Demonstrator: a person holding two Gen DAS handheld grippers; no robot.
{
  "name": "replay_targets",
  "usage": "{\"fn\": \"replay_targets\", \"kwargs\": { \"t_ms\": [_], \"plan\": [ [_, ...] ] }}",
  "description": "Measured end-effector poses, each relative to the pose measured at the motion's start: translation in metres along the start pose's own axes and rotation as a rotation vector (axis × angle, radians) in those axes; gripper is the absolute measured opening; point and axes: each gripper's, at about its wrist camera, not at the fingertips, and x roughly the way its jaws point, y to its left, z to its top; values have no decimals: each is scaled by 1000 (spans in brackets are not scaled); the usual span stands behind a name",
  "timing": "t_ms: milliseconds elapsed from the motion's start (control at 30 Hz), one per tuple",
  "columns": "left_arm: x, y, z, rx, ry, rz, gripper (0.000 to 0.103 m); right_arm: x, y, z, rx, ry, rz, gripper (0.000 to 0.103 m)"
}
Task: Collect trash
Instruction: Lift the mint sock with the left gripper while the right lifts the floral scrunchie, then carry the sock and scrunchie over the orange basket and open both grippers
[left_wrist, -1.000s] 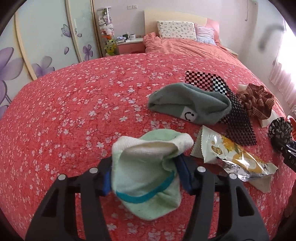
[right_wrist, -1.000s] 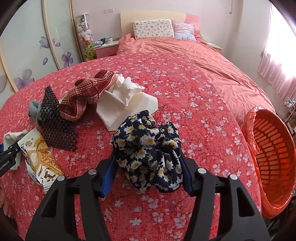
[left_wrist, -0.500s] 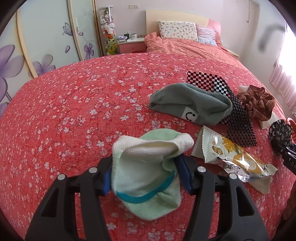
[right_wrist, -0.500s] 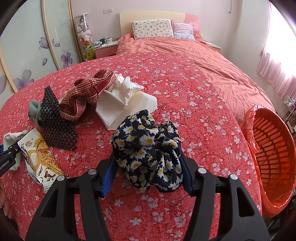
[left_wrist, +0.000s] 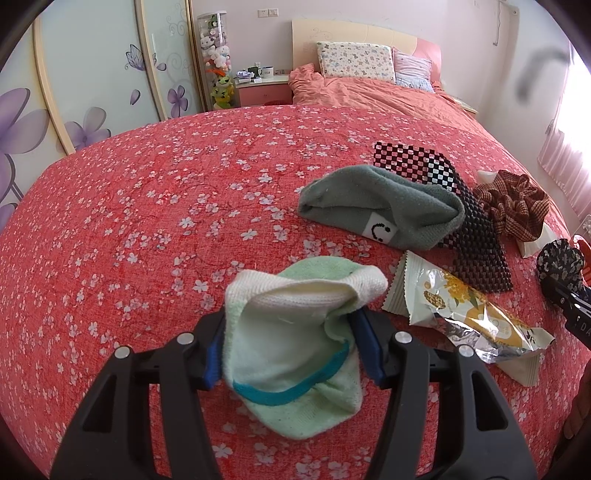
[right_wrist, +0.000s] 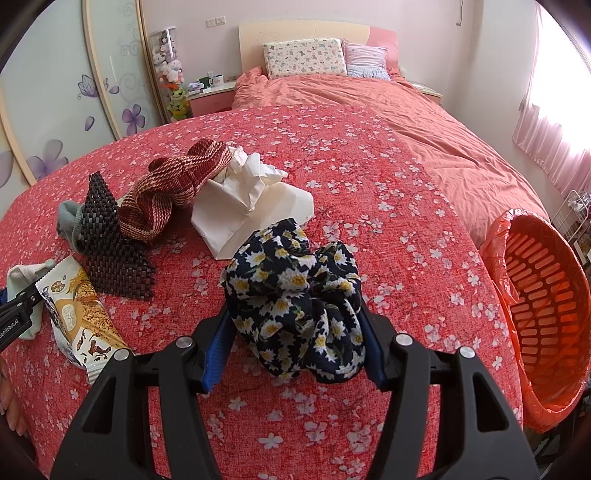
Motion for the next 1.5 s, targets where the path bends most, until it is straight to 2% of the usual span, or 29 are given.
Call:
{"fn": "replay_targets", "kwargs": {
  "t_ms": [300, 367, 400, 433, 467, 533, 767, 1000, 1300, 1500],
  "plan": [
    [-1, 5, -2, 5, -4, -6, 56, -2, -4, 1, 8, -6, 23, 58],
    [-2, 5, -3, 5, -9, -8, 48, -3, -6, 0, 8, -12, 38, 46],
    [-4, 3, -4, 5, -12, -11, 37, -4, -7, 0, 7, -12, 50, 33],
    [-6, 4, -5, 2, -16, -30, 31, -5, -7, 0, 8, -10, 62, 24],
    [-8, 5, -5, -3, -18, -44, 30, -8, -9, -1, 10, -10, 72, 21],
    [-14, 8, -6, -11, -33, -65, 17, -12, -11, -1, 18, -18, 82, 18],
    [-51, 5, -3, -7, -92, -96, 17, -43, -24, 0, 51, -82, 87, 17],
    [-92, -23, 3, 16, -142, -160, 17, -89, -43, 2, 76, -163, 74, 17],
    [-128, -93, 14, 69, -174, -289, 17, -127, -99, -7, 160, -229, 33, 17],
    [-147, -167, 12, 134, -184, -429, 17, -139, -149, -15, 235, -247, -20, 17]
  ]
}}
